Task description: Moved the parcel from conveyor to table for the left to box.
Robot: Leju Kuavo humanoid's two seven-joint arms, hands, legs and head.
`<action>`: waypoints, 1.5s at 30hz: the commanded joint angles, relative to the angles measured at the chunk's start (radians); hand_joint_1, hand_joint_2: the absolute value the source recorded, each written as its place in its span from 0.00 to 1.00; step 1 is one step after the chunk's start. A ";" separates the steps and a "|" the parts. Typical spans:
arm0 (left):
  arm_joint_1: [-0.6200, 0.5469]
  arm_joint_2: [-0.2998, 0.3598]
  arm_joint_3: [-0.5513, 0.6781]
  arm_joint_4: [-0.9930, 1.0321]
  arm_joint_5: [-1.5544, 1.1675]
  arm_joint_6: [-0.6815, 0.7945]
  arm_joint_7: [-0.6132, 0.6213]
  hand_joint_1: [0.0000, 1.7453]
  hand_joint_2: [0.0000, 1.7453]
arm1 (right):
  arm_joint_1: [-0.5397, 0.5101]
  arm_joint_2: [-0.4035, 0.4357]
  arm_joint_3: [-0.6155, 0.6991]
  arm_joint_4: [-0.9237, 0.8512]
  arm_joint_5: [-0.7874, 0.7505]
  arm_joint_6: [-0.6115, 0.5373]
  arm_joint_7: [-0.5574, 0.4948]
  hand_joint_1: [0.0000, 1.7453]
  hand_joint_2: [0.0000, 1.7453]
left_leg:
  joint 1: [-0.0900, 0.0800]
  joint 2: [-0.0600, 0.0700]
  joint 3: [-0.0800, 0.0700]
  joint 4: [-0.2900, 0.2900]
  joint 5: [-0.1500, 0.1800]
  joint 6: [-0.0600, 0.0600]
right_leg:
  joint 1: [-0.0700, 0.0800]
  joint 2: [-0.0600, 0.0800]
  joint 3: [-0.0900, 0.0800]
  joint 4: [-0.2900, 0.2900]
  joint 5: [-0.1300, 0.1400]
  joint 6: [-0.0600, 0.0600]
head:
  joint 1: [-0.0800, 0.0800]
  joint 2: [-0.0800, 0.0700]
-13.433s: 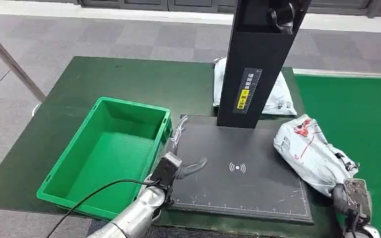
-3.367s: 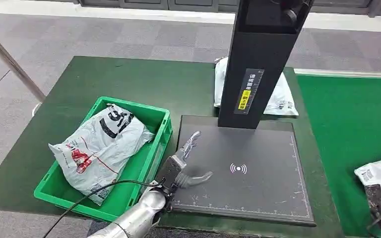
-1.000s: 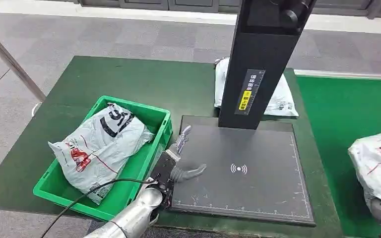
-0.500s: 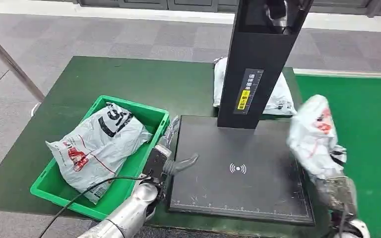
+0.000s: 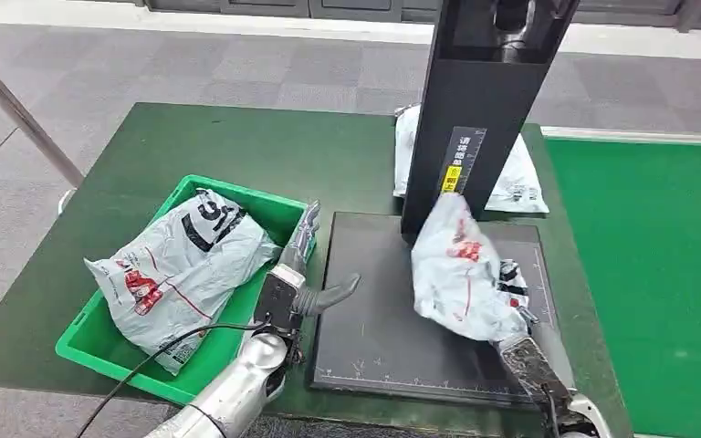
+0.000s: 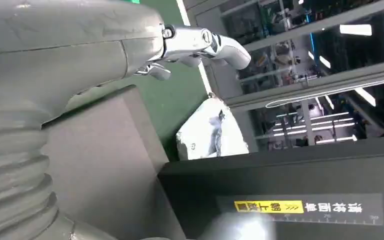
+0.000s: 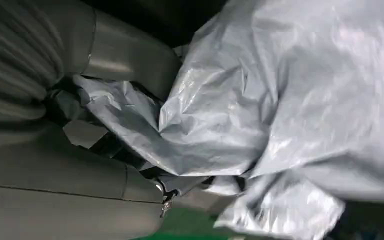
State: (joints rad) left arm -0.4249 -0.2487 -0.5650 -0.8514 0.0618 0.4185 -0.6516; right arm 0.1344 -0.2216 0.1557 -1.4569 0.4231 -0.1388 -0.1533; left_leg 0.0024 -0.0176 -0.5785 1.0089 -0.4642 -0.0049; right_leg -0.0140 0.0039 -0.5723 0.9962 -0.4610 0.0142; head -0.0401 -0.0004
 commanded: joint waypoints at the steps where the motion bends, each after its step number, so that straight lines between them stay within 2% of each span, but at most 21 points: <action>1: -0.021 0.020 0.021 -0.012 -0.016 -0.033 0.023 0.00 1.00 | -0.052 -0.040 0.167 0.056 0.073 0.048 0.075 1.00 1.00 | 0.001 0.007 0.003 -0.003 0.001 -0.001 | 0.001 0.004 0.001 -0.003 0.003 -0.002 | 0.000 0.000; 2: -0.019 0.017 0.025 -0.020 -0.016 -0.033 0.021 0.00 1.00 | -0.036 -0.041 0.169 0.045 0.080 0.053 0.079 0.08 1.00 | 0.001 0.006 0.003 -0.004 0.001 -0.001 | 0.001 0.004 0.002 -0.004 0.003 -0.002 | 0.000 0.000; 3: -0.018 0.016 0.026 -0.027 -0.016 -0.037 0.021 0.00 1.00 | -0.026 -0.044 0.175 0.038 0.092 0.060 0.088 0.00 1.00 | 0.001 0.005 0.003 -0.003 0.001 -0.001 | 0.001 0.002 0.002 -0.004 0.002 -0.002 | 0.000 0.000; 4: -0.015 0.015 0.027 -0.038 -0.016 -0.046 0.022 0.00 1.00 | -0.010 -0.050 0.181 0.021 0.112 0.069 0.105 0.00 1.00 | 0.001 0.001 0.001 -0.001 0.000 0.000 | 0.001 -0.001 0.001 -0.002 0.001 -0.001 | 0.000 0.000; 10: 0.005 0.012 0.041 -0.085 -0.025 -0.048 0.027 0.00 1.00 | 0.063 -0.054 0.167 -0.060 0.140 0.071 0.158 0.00 1.00 | 0.001 0.000 0.002 -0.001 0.000 0.000 | 0.001 -0.001 0.002 -0.002 0.000 -0.001 | 0.000 0.000; 12: 0.018 0.010 0.056 -0.116 -0.023 -0.044 0.029 0.00 1.00 | 0.069 -0.013 0.117 -0.077 0.129 0.053 0.153 0.00 1.00 | 0.001 0.001 0.003 -0.002 0.000 -0.001 | 0.001 -0.001 0.003 -0.003 0.000 -0.001 | 0.000 0.000; 14: 0.024 0.012 0.058 -0.132 -0.033 -0.021 0.029 0.00 1.00 | 0.061 0.041 0.053 -0.085 0.049 0.014 0.012 0.00 1.00 | 0.001 0.001 0.002 -0.002 0.000 -0.001 | 0.001 -0.001 0.002 -0.003 0.000 -0.001 | 0.000 0.000; 16: 0.017 0.028 0.030 -0.110 -0.056 -0.019 0.046 0.00 1.00 | 0.051 0.093 -0.015 -0.092 -0.108 0.037 -0.089 0.00 1.00 | 0.000 0.002 0.002 -0.001 0.000 -0.001 | 0.001 0.001 0.001 -0.002 0.001 -0.001 | 0.000 0.000; 19: -0.009 0.034 -0.011 -0.046 -0.098 -0.035 0.068 0.00 1.00 | 0.050 0.121 -0.054 -0.089 -0.180 0.048 -0.123 0.00 1.00 | 0.000 0.004 0.003 -0.002 0.000 -0.002 | 0.000 0.003 0.000 -0.002 0.001 -0.002 | 0.000 0.000; 26: -0.015 0.033 -0.026 -0.030 -0.116 -0.032 0.080 0.00 1.00 | 0.048 0.123 -0.057 -0.084 -0.181 0.047 -0.127 0.00 1.00 | 0.000 0.002 0.002 -0.001 0.000 -0.001 | 0.000 0.001 0.000 -0.001 0.000 -0.001 | 0.000 0.000; 28: -0.046 0.026 -0.105 0.037 -0.217 -0.073 0.164 0.00 1.00 | 0.021 0.177 -0.139 -0.085 -0.335 0.045 -0.254 0.00 1.00 | 0.000 0.003 0.003 -0.002 0.000 -0.001 | 0.001 0.001 0.002 -0.003 0.001 -0.001 | 0.000 0.000; 32: -0.108 -0.027 -0.176 0.199 -0.314 -0.105 0.206 0.00 1.00 | -0.062 0.152 -0.260 -0.027 -0.558 0.094 -0.244 0.00 1.00 | 0.000 0.003 0.003 -0.003 0.001 -0.001 | 0.000 0.000 0.001 -0.003 0.002 -0.001 | 0.000 0.000; 38: -0.123 -0.036 -0.172 0.239 -0.319 -0.106 0.198 0.00 1.00 | -0.050 0.149 -0.290 -0.028 -0.579 0.118 -0.245 0.00 1.00 | -0.001 0.001 0.002 -0.002 0.001 0.000 | 0.000 -0.001 0.002 -0.004 0.002 0.000 | 0.000 0.000; 45: -0.148 -0.073 -0.262 0.379 -0.480 -0.120 0.313 0.00 1.00 | -0.090 0.168 -0.389 0.081 -0.684 0.154 -0.223 0.00 1.00 | -0.002 0.001 0.004 -0.003 0.002 -0.001 | -0.001 -0.001 0.003 -0.005 0.002 -0.001 | 0.000 0.000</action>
State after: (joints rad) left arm -0.4947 -0.2987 -0.6863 -0.7045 -0.2843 0.3166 -0.4284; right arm 0.1143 -0.1118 -0.0714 -1.5354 -0.1801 -0.0233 -0.3979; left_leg 0.0008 -0.0174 -0.5784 1.0095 -0.4645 -0.0050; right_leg -0.0153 0.0043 -0.5733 0.9958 -0.4608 0.0145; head -0.0401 -0.0004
